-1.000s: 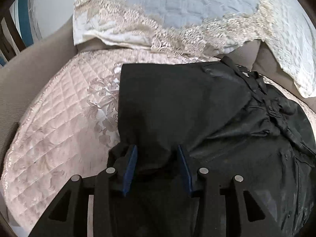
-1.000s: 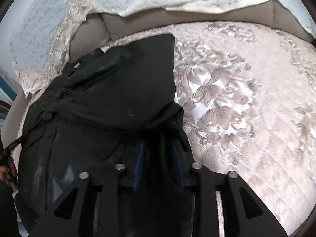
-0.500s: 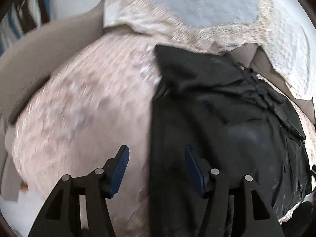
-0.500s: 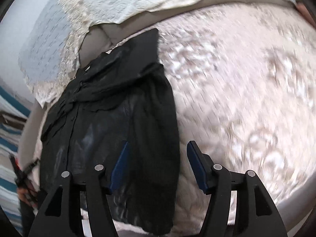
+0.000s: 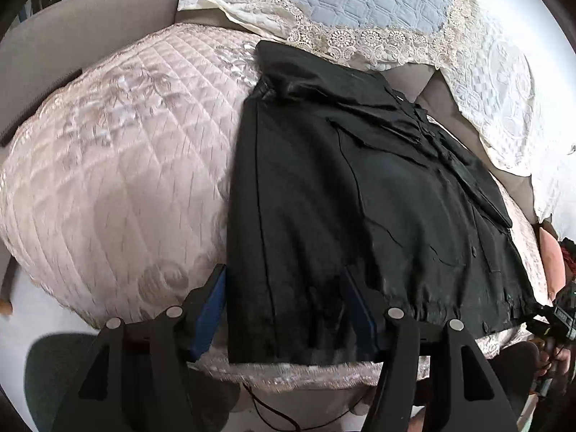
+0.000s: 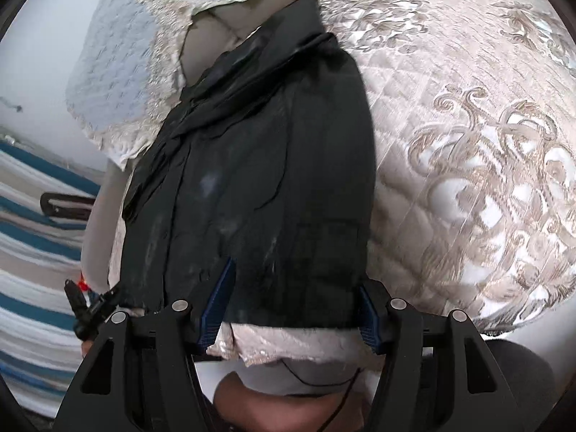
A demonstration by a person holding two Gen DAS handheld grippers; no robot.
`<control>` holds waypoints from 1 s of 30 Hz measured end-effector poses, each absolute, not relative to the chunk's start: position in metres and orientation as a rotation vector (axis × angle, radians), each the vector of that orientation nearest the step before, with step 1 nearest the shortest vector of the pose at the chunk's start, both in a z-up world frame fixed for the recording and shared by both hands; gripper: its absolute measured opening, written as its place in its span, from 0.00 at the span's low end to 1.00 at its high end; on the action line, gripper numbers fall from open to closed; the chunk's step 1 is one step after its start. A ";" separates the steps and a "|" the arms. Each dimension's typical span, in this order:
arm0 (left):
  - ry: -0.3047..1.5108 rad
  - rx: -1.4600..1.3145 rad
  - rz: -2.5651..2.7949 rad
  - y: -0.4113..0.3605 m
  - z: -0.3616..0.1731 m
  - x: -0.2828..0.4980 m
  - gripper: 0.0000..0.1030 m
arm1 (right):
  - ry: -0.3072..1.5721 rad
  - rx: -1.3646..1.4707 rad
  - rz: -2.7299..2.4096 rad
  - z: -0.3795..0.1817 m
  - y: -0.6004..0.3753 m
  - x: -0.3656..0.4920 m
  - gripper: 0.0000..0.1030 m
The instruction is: Fold large clothes
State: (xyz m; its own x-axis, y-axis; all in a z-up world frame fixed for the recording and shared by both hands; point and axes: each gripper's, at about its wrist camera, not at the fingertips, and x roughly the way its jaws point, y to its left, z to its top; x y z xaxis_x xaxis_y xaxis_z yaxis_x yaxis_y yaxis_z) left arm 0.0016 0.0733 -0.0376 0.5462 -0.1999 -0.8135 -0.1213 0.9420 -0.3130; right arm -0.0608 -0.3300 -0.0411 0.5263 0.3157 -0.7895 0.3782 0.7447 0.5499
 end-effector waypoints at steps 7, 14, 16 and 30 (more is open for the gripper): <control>0.995 -0.337 0.022 0.066 -0.038 0.002 0.48 | 1.062 0.788 -0.025 -0.052 -0.326 -0.052 0.19; 0.997 -0.459 0.004 0.084 -0.038 -0.002 0.13 | 1.010 0.800 -0.012 -0.043 -0.328 -0.060 0.08; 0.985 -0.464 -0.004 0.083 -0.033 -0.003 0.10 | 0.973 0.809 0.001 -0.033 -0.331 -0.065 0.07; 0.787 -0.550 -0.135 0.082 0.041 0.012 0.08 | 0.806 0.798 0.112 0.021 -0.336 -0.043 0.05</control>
